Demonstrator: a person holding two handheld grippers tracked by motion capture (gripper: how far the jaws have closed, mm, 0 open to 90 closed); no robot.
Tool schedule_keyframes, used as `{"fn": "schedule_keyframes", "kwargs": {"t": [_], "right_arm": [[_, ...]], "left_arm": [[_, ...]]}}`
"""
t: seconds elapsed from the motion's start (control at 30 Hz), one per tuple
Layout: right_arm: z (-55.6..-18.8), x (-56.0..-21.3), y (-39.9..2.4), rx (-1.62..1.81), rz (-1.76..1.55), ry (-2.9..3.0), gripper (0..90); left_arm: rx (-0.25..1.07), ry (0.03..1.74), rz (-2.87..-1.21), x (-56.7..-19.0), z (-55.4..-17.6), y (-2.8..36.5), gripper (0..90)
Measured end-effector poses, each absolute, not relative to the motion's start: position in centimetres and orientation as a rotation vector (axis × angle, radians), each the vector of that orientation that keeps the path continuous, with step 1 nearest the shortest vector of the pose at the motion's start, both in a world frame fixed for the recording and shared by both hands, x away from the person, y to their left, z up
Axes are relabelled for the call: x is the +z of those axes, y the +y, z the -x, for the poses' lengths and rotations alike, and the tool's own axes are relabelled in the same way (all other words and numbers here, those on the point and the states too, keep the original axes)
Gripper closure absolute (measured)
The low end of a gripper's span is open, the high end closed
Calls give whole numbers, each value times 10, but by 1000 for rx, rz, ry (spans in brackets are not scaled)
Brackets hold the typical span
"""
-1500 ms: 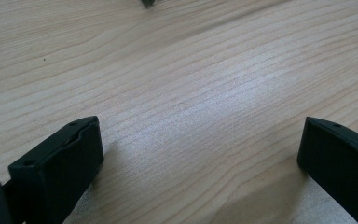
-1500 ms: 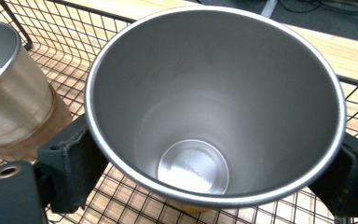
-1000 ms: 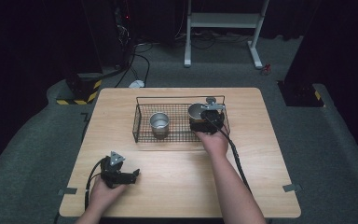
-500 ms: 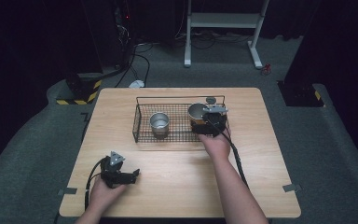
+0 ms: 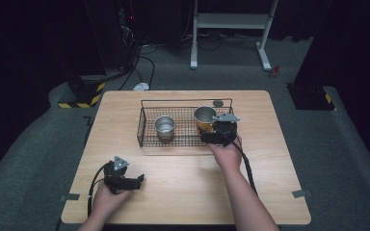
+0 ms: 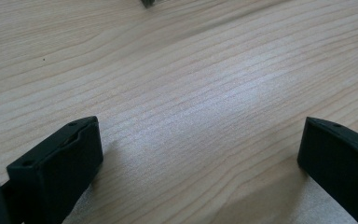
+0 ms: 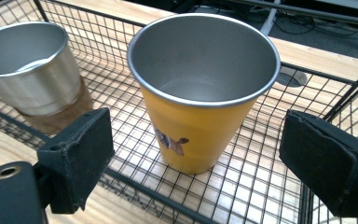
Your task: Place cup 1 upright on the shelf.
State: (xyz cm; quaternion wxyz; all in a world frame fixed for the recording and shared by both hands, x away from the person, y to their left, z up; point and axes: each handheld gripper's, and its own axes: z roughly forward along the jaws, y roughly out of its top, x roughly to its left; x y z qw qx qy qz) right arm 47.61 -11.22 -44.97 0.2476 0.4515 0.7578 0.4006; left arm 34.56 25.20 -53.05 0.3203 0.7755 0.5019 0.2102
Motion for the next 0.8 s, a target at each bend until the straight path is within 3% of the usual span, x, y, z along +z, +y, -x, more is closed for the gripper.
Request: {"fn": "schedule_keyframes", "kwargs": {"t": [0.8], "right_arm": [[-420, -451, -141, 1113, -1163, 2070, 99]], "left_arm": [[554, 1326, -2035, -530, -345, 252, 3]]}}
